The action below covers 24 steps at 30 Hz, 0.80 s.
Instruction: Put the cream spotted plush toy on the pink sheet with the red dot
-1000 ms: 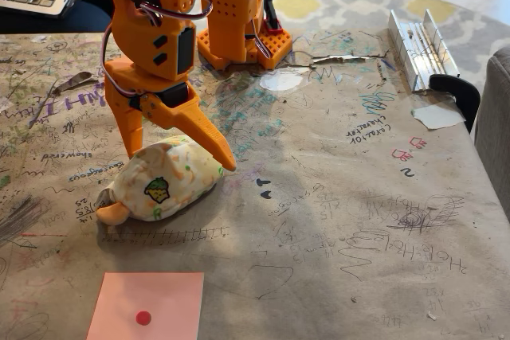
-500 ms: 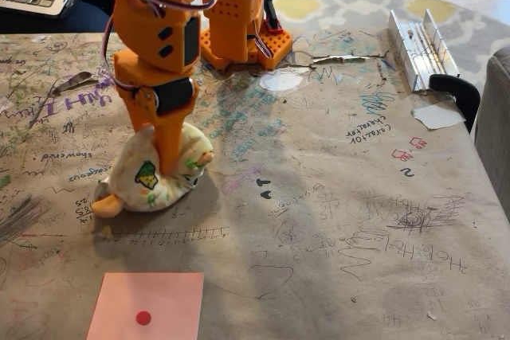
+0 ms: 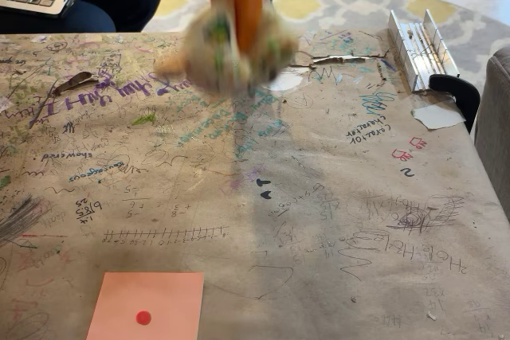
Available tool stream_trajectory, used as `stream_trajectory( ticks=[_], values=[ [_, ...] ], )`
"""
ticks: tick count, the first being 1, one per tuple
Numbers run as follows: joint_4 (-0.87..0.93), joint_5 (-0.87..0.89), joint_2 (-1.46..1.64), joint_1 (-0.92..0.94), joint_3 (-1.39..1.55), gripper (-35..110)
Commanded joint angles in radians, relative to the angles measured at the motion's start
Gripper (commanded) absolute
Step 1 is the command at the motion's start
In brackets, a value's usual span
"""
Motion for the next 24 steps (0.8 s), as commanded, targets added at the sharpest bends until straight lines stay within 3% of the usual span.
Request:
stream_trajectory(
  ticks=[1, 10, 14, 17, 19, 20, 21, 22, 23, 24],
  values=[
    [0.083, 0.089, 0.264, 0.032, -0.104, 0],
    [0.176, 0.218, 0.546, 0.264, -0.221, 0],
    [-0.003, 0.227, 0.413, 0.255, -0.127, 0],
    [-0.186, 0.238, -0.181, 0.239, -0.351, 0],
    [-0.103, 0.232, -0.73, 0.215, -0.818, 0],
    [0.029, 0.17, -1.006, 0.183, -1.118, 22],
    [0.222, 0.054, -1.27, 0.15, -1.43, 66],
    [0.433, 0.002, -1.519, 0.144, -1.752, 79],
    [0.594, 0.002, -1.732, 0.167, -2.045, 77],
    [0.614, 0.043, -1.875, 0.21, -2.209, 75]
  ],
)
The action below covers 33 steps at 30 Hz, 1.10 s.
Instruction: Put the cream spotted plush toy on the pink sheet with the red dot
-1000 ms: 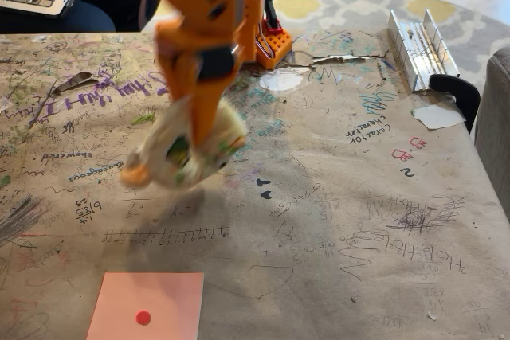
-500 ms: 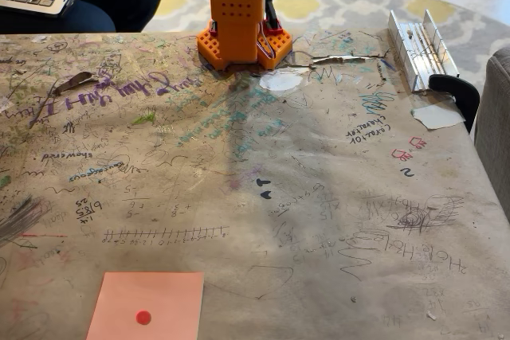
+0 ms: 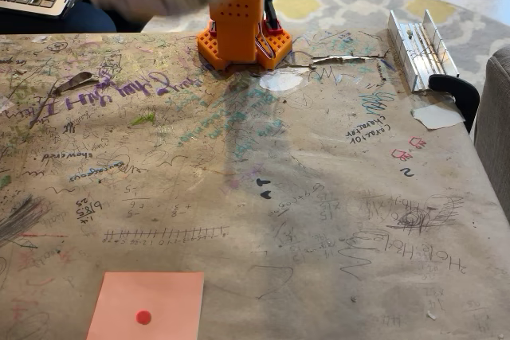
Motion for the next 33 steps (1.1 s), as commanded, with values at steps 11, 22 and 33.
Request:
stream_trajectory(
  ticks=[11, 22, 33],
  values=[
    [0.295, -0.193, -1.224, 0.173, -1.121, 55],
    [-0.259, -0.425, -0.055, -0.003, 0.39, 43],
    [-0.537, -0.509, -0.035, 0.1, 0.905, 58]
  ],
)
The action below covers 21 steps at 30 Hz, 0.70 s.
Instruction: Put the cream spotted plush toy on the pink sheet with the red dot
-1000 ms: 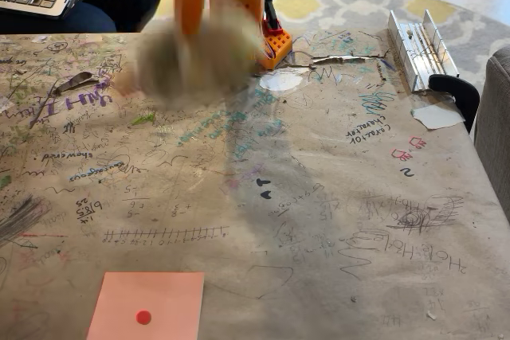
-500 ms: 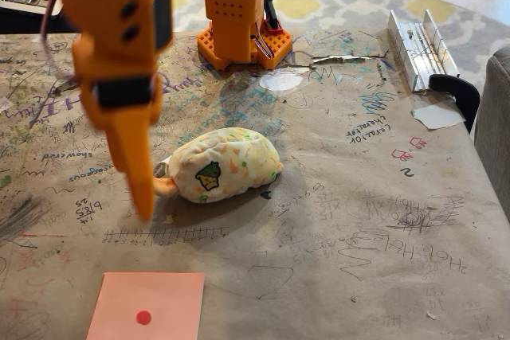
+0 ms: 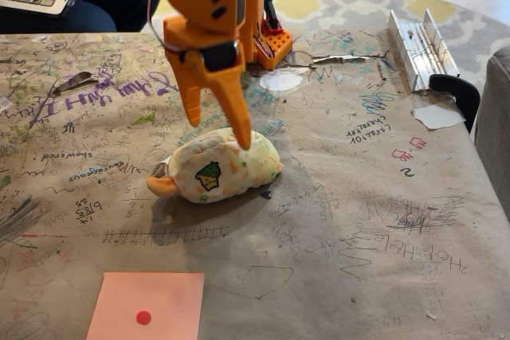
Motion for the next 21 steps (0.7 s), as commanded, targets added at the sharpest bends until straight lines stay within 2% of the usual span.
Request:
stream_trajectory(
  ticks=[1, 9, 15, 18, 19, 21],
  values=[
    [-0.021, -0.002, -0.008, 0.021, -0.049, 59],
    [-0.049, 0.005, -0.242, 0.005, -0.262, 65],
    [-0.037, -0.037, -0.354, 0.002, -0.322, 56],
    [-0.038, -0.063, -0.359, 0.008, -0.305, 45],
    [-0.034, -0.069, -0.365, 0.008, -0.305, 35],
    [-0.032, -0.074, -0.371, 0.006, -0.302, 4]
  ],
)
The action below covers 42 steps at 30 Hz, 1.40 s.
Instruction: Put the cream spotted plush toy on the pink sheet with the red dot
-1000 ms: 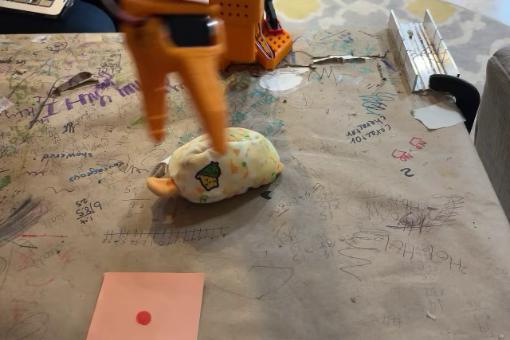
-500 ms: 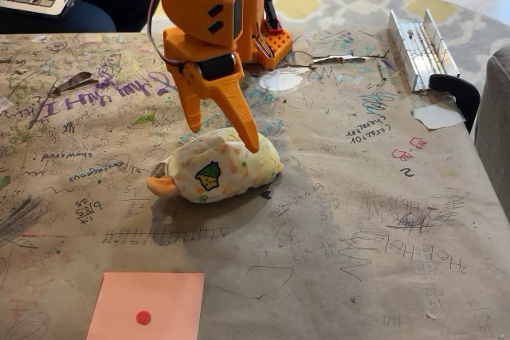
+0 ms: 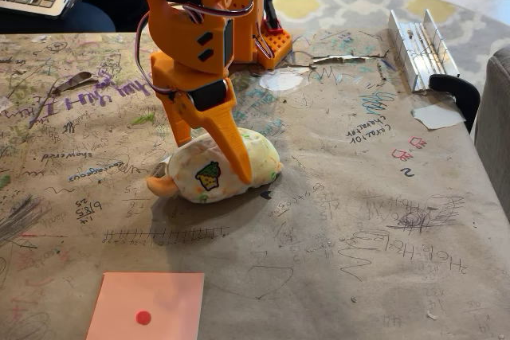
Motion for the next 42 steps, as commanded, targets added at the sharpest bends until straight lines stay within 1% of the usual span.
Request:
stream_trajectory(
  ticks=[1, 3, 5, 7, 9, 12, 15, 18, 21, 26, 28, 30, 34, 37, 39, 42],
  values=[
    [0.011, -0.009, 0.015, 0.003, -0.021, 0],
    [0.018, -0.008, 0.037, 0.002, -0.009, 0],
    [-0.028, 0.025, 0.115, -0.008, 0.049, 0],
    [-0.095, 0.077, 0.265, -0.028, 0.14, 0],
    [-0.1, 0.137, 0.463, -0.058, 0.209, 0],
    [0.0, 0.262, 0.755, -0.104, 0.242, 0],
    [0.086, 0.365, 1.126, -0.132, 0.285, 0],
    [0.186, 0.4, 1.474, -0.192, 0.267, 0],
    [0.209, 0.396, 1.646, -0.262, 0.181, 0],
    [0.1, 0.391, 1.686, -0.314, -0.011, 0],
    [0.081, 0.42, 1.686, -0.324, -0.101, 0],
    [0.101, 0.449, 1.687, -0.345, -0.215, 0],
    [0.216, 0.486, 1.687, -0.426, -0.466, 0],
    [0.239, 0.502, 1.687, -0.445, -0.541, 0],
    [0.169, 0.488, 1.687, -0.43, -0.466, 0],
    [-0.063, 0.486, 1.667, -0.324, -0.287, 0]
  ],
)
